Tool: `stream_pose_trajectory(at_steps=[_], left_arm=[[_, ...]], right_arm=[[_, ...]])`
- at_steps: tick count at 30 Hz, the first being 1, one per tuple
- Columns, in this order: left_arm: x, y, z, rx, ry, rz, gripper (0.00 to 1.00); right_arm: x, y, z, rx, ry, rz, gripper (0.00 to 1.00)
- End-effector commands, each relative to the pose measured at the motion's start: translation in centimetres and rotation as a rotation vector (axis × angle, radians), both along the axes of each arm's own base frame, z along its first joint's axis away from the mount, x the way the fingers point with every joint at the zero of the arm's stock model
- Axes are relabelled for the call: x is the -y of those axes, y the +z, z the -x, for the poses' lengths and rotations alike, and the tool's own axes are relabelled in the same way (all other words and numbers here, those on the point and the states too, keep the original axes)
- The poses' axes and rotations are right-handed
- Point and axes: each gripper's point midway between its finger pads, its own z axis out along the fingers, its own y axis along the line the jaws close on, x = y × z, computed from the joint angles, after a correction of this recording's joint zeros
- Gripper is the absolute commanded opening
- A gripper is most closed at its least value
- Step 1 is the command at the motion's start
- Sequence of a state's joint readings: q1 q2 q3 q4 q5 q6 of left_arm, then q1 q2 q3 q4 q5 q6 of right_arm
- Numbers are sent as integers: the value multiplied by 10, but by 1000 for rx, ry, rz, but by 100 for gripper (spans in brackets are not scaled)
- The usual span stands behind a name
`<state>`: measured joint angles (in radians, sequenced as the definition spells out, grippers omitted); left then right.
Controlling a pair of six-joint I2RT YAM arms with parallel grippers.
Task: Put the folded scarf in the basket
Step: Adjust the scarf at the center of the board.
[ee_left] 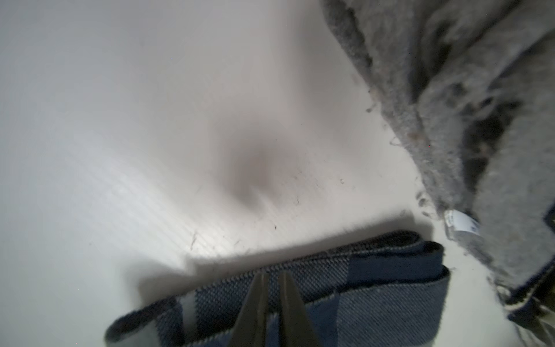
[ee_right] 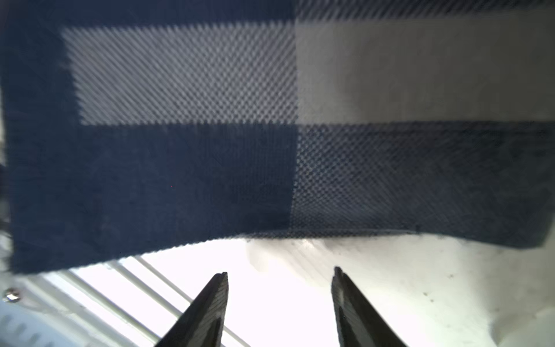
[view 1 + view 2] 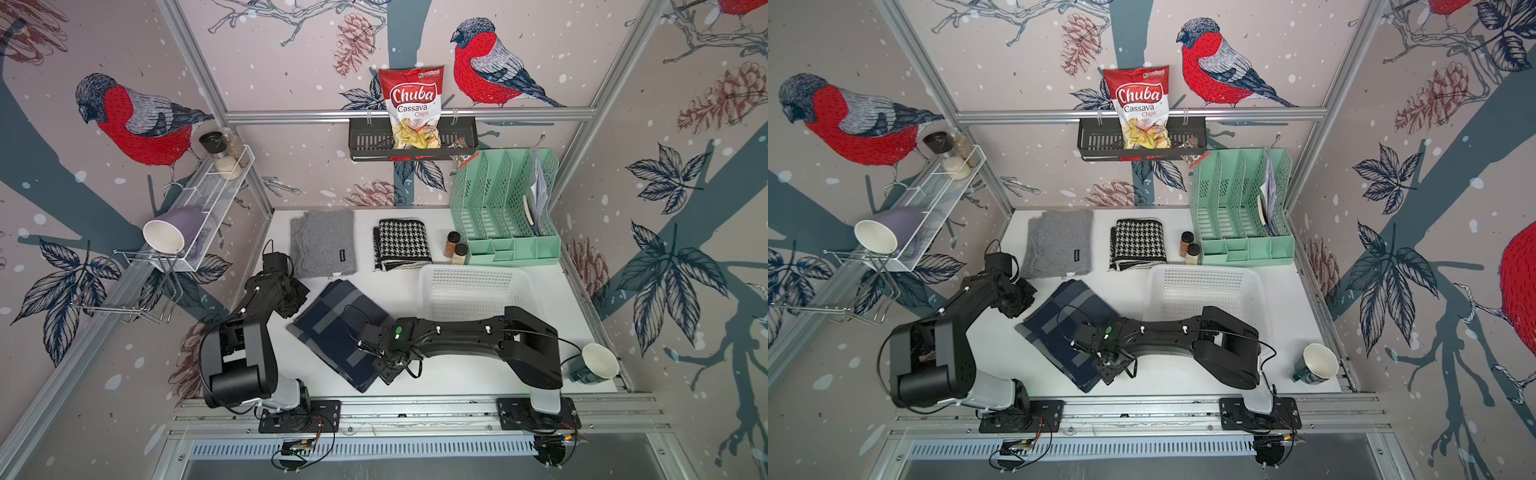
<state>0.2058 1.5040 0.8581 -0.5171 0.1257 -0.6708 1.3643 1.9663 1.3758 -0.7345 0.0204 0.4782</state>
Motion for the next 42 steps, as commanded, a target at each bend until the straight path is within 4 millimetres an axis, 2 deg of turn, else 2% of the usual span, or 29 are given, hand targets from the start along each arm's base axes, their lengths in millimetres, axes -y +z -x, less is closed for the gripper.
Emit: stream_pose_trajectory(at_steps=[1, 4, 8, 19, 25, 29, 33, 36, 40, 42], left_arm=[[8, -6, -13, 40, -88, 8, 14], [10, -22, -8, 6, -88, 20, 14], [6, -30, 7, -20, -51, -5, 12], [-14, -36, 64, -60, 144, -70, 10], [-23, -35, 84, -68, 233, -106, 10], [-19, -34, 91, -52, 286, -73, 10], [-9, -34, 98, -22, 324, -17, 9], [-7, -29, 101, 1, 340, -4, 9], [-12, -15, 100, 22, 346, -34, 10], [-17, -7, 99, 35, 347, -64, 10]], right_arm=[[3, -9, -9, 8, -43, 15, 60], [3, -14, -21, 13, -77, 18, 59], [2, -11, -43, 40, -105, 18, 58], [5, -19, -102, 84, -154, 43, 56], [-4, -19, -141, 121, -155, 30, 56], [-5, -22, -173, 137, -199, 26, 55], [-6, -14, -199, 163, -239, -6, 55], [-8, -6, -203, 183, -239, -17, 54], [10, 11, -206, 226, -297, 11, 53], [18, 25, -209, 241, -343, -8, 52]])
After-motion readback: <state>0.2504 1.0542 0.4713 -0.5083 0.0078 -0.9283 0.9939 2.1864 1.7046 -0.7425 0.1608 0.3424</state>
